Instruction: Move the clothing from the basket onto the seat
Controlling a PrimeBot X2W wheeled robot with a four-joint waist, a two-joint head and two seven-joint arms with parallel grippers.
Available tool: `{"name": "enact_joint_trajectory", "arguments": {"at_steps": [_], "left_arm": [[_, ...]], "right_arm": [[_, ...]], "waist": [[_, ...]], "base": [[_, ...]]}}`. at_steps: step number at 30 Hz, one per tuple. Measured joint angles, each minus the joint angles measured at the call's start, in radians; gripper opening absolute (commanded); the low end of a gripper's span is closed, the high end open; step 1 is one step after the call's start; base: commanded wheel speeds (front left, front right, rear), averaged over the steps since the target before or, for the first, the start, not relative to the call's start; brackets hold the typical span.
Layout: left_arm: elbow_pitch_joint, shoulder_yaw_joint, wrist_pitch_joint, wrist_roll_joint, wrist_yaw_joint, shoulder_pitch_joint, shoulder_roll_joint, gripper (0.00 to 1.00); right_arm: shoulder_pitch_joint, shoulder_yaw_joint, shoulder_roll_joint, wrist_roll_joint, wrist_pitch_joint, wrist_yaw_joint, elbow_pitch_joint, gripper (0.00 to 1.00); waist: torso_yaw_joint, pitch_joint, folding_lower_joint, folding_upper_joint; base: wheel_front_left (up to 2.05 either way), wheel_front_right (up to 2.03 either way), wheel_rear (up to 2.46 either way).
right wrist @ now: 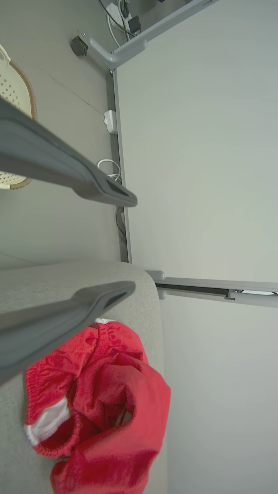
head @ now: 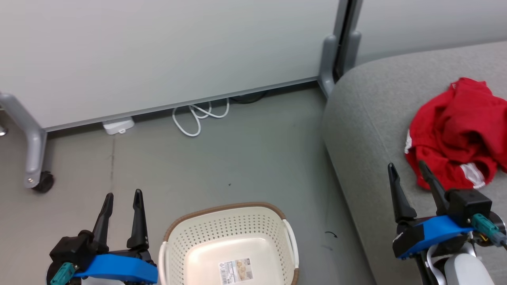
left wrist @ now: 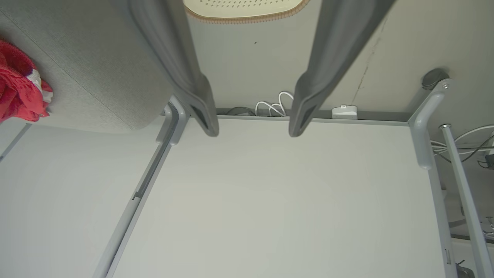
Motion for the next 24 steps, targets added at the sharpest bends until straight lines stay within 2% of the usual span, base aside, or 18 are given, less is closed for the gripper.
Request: {"name": "enact_joint_trajectory", "arguments": {"at_steps": [15, 24], "left_arm": [[0.059, -0.01, 0.0, 0.01, -0.005, 0.012, -0.009, 1.0], [0.081, -0.032, 0.0, -0.012, -0.005, 0.01, 0.011, 1.0]], "right_arm": [[0.118, 0.001, 0.024, 0.012, 0.04, 0.0, -0.067, 1.0], [0.141, 0.001, 0.025, 0.03, 0.04, 0.0, -0.069, 1.0]], "waist": [[0.141, -0.066, 0.0001, 0.0], [0.166, -0.068, 0.0002, 0.0]], "base": [[0.0, 0.0, 0.0], [0.0, 0.0, 0.0]]}}
